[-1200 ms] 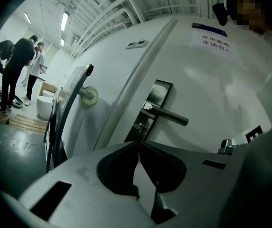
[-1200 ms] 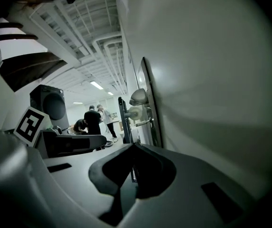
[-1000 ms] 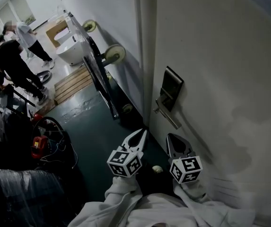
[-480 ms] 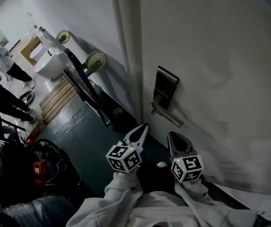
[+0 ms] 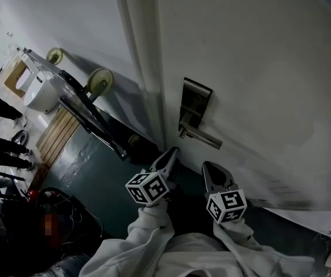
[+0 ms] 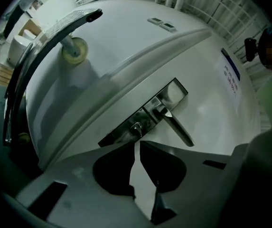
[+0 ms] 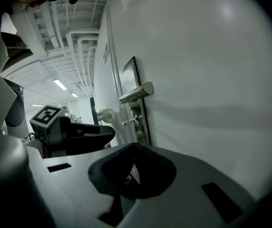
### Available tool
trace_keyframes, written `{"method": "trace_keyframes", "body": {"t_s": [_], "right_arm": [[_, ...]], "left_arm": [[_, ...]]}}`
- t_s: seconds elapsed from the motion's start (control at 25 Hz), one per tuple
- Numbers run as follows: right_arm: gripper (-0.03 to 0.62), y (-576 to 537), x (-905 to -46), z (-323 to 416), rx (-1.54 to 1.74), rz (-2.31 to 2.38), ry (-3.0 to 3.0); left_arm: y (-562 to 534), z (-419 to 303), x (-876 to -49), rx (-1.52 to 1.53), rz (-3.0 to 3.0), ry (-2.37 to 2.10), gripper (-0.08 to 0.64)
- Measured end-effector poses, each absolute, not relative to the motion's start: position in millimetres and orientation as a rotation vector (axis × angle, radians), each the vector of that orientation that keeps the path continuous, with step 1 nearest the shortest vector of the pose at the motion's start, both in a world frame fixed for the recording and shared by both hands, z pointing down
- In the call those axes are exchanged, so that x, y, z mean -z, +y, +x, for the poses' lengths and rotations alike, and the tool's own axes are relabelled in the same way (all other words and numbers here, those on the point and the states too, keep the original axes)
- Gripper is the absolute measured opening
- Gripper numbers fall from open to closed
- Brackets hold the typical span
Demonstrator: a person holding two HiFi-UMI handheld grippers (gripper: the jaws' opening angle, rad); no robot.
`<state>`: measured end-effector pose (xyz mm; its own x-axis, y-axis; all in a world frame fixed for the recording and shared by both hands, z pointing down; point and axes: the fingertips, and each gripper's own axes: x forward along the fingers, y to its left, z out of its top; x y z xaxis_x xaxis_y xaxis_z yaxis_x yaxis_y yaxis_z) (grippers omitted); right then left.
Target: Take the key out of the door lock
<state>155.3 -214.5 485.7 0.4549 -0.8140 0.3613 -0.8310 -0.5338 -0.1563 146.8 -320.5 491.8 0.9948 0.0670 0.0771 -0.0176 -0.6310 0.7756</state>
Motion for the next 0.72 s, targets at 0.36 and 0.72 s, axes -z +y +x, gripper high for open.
{"method": "trace_keyframes", "body": {"t_s": [0.36, 0.72], "right_arm": [[0.052, -208.1, -483.8, 169.7, -0.623, 2.709, -1.409], [0.052, -215.6, -480.4, 181.0, -0.607, 2.696, -1.405]], "left_arm": [[-322.9, 163.2, -489.0, -0.087, 2.094, 0.108, 0.123], [-330.9, 190.8, -478.7, 0.047, 1.781, 0.166, 0.147]]}}
